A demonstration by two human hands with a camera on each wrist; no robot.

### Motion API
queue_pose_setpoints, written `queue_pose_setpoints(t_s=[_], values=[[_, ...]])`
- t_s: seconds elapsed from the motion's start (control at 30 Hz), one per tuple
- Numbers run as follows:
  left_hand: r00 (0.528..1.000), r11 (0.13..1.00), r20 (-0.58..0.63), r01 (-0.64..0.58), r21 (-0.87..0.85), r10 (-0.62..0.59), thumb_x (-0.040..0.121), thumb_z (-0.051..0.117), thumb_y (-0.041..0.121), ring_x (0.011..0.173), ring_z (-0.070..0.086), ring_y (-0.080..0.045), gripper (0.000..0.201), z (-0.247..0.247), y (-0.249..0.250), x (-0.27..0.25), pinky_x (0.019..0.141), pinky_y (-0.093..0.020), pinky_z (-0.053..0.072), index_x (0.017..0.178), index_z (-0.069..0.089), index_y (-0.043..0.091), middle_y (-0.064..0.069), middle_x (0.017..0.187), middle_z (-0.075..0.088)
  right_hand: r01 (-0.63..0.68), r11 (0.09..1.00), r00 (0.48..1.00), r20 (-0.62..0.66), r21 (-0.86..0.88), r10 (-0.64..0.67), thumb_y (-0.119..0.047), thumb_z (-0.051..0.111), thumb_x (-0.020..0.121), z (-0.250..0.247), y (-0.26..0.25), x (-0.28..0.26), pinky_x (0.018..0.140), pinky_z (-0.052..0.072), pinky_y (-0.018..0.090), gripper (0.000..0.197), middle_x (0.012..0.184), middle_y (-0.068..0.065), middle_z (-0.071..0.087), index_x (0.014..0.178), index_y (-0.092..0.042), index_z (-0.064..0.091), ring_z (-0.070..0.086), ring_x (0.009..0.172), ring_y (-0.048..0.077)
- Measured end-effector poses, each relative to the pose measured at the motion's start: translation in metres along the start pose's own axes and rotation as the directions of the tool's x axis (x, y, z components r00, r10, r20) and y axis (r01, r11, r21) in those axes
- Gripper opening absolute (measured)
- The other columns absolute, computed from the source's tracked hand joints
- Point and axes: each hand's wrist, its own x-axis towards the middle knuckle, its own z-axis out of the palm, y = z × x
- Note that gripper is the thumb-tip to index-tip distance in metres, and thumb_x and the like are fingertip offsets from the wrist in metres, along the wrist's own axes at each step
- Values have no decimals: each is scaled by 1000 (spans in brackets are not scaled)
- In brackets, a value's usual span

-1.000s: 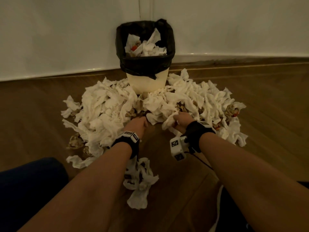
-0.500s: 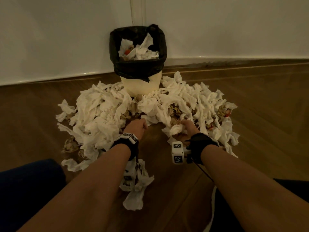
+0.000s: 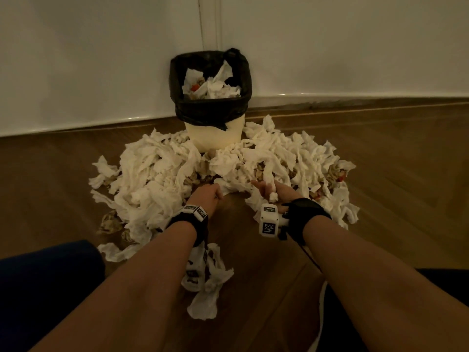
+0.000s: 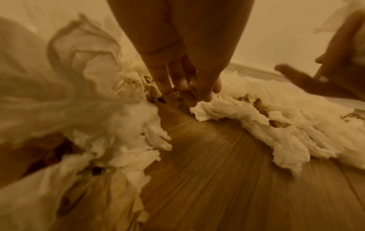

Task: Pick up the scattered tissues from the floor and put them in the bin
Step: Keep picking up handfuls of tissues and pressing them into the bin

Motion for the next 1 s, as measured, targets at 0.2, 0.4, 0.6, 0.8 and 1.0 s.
queue_pose_setpoints(t_s=[0.2, 0.4, 0.6, 0.8, 1.0], values=[[996, 999, -79, -47, -14, 45, 91, 46, 7, 91, 56, -23, 16, -24, 23, -11, 70, -27, 38, 93, 59, 15, -7, 103, 62, 68, 974, 993, 108, -217, -45, -42, 29, 101, 17, -9, -38, 31, 11, 12, 69, 35, -8, 31, 44, -21, 61, 22, 25, 6], [986, 994, -137, -103, -46, 96, 90, 51, 9, 92, 58, -23, 10, -74, 56, -18, 71, -25, 41, 89, 57, 16, -5, 99, 63, 243, 970, 966, 95, -10, -241, -63, 22, 92, 51, -40, -81, 42, 18, 6, 75, 33, -3, 30, 35, -18, 40, 25, 24, 12], [932, 973, -343, -175, -153, 113, 91, 53, 14, 82, 58, -18, 19, -144, 77, -24, 69, -26, 42, 107, 52, 24, 3, 91, 58, 428, 859, 844, -217, -280, -491, -26, 32, 96, 96, -84, -111, 37, 26, 14, 34, 55, 2, 37, 66, -12, 40, 31, 41, 16], [875, 929, -483, -198, -314, 23, 91, 55, 13, 77, 64, -16, 18, -218, 92, -15, 72, -20, 49, 105, 66, 13, -7, 98, 71, 545, 790, 746, -268, -279, -609, -55, 27, 96, 159, -128, -125, 40, 30, 16, 57, 50, 2, 44, 64, -11, 44, 40, 39, 17], [798, 894, -600, -230, -385, -53, 90, 59, 14, 65, 54, -7, 18, -255, 96, 9, 48, 5, 34, 103, 71, 10, -9, 92, 71, 635, 672, 714, -42, -380, -699, -31, 33, 99, 203, -149, -117, 42, 29, 23, 37, 57, 5, 40, 69, -14, 45, 36, 45, 18]])
